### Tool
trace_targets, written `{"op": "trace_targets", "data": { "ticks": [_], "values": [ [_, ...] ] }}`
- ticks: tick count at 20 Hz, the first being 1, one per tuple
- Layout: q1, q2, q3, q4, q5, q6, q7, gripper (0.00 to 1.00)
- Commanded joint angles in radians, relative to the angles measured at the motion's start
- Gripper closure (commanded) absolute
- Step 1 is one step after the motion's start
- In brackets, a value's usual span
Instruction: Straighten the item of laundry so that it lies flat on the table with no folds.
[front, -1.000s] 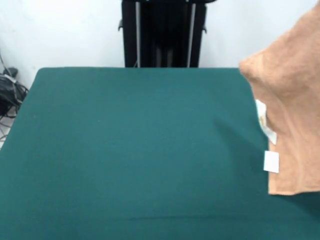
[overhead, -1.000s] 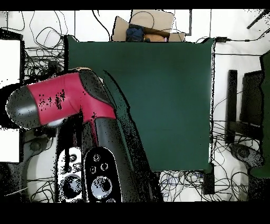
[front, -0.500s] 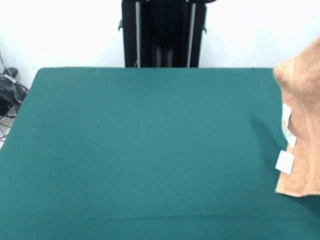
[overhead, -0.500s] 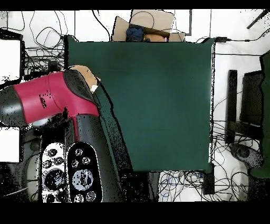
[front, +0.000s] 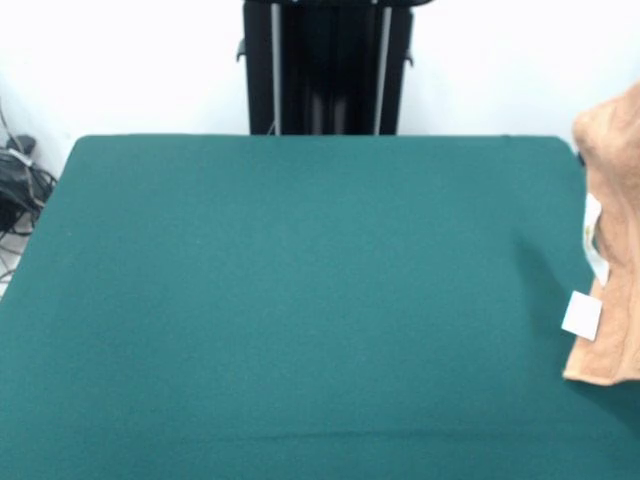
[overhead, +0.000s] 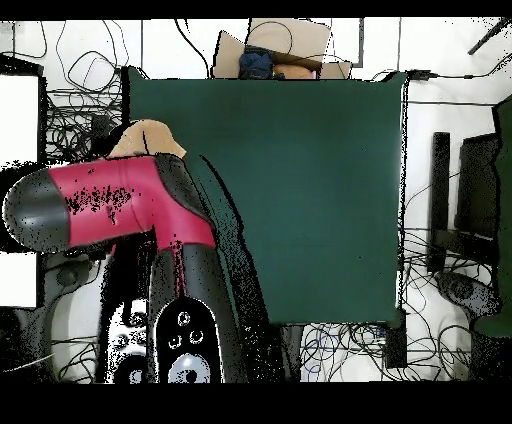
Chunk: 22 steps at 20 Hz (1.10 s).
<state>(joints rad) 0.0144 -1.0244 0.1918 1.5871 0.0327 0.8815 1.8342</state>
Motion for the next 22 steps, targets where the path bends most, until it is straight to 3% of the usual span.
{"op": "trace_targets", "data": {
  "ticks": [1,10,15,17,22],
  "values": [
    [-0.097,-0.088,-0.018,0.292,0.167,-0.167,0.145,1.00],
    [-0.245,-0.135,0.108,0.520,0.394,-0.316,-0.059,1.00],
    [-0.379,-0.165,0.270,0.694,0.548,-0.468,-0.204,1.00],
    [-0.458,-0.175,0.379,0.762,0.593,-0.536,-0.244,1.00],
    [-0.654,-0.149,0.618,0.837,0.500,-0.625,-0.163,1.00]
  ]
}}
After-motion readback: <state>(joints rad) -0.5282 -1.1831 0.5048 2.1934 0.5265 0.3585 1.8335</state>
